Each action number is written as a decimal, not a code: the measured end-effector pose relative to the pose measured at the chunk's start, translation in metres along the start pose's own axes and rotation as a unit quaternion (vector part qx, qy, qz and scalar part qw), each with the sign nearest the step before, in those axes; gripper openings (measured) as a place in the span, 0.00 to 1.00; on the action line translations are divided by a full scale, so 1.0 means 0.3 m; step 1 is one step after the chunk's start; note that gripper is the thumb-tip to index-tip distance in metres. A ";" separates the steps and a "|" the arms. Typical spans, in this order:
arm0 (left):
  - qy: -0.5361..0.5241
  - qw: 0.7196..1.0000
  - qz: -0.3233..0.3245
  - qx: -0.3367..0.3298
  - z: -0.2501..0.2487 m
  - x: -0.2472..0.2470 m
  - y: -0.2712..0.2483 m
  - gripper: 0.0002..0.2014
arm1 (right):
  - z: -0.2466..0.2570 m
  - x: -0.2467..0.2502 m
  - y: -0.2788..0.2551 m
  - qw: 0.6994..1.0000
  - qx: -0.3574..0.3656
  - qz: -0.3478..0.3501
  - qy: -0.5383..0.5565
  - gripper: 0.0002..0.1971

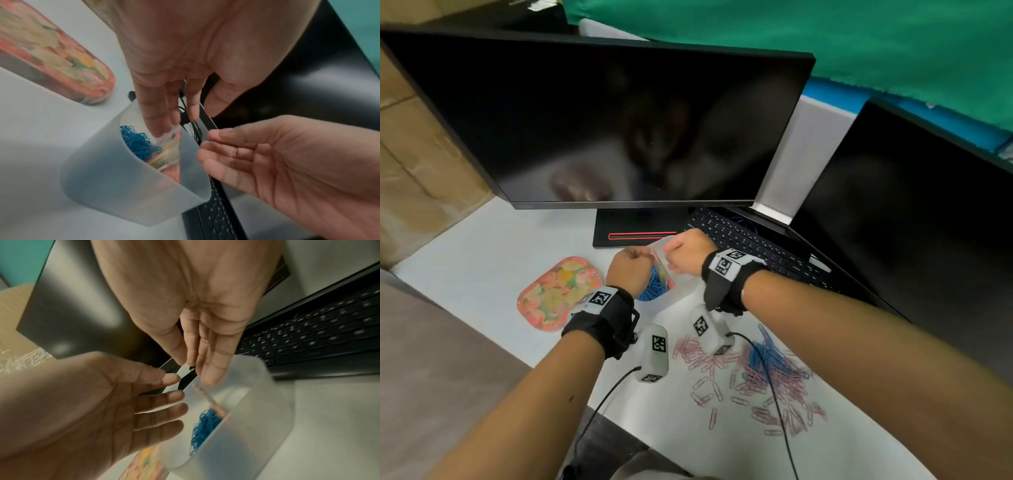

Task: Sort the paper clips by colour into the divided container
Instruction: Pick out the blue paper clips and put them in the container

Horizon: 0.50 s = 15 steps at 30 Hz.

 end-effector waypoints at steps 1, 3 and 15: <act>0.012 1.000 0.007 -0.024 -0.005 -0.013 -0.009 0.07 | -0.015 0.031 -0.014 1.000 -0.005 -0.001 0.016 0.10; 0.039 0.996 0.033 -0.075 -0.027 -0.049 -0.039 0.08 | -0.062 0.106 -0.060 0.999 -0.014 -0.003 0.029 0.10; 0.353 0.878 0.218 -0.237 -0.001 -0.423 -0.222 0.05 | -0.523 0.350 -0.364 0.984 -0.137 -0.086 -0.075 0.12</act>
Point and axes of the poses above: each hand's wrist, its own y-axis towards the middle knuckle, its own x-axis out of the back of the hand, z = x × y, the point moved 1 cm from there along y, towards the middle knuckle, and after that the axes turned 13 degrees about y, right-handed, at the moved point
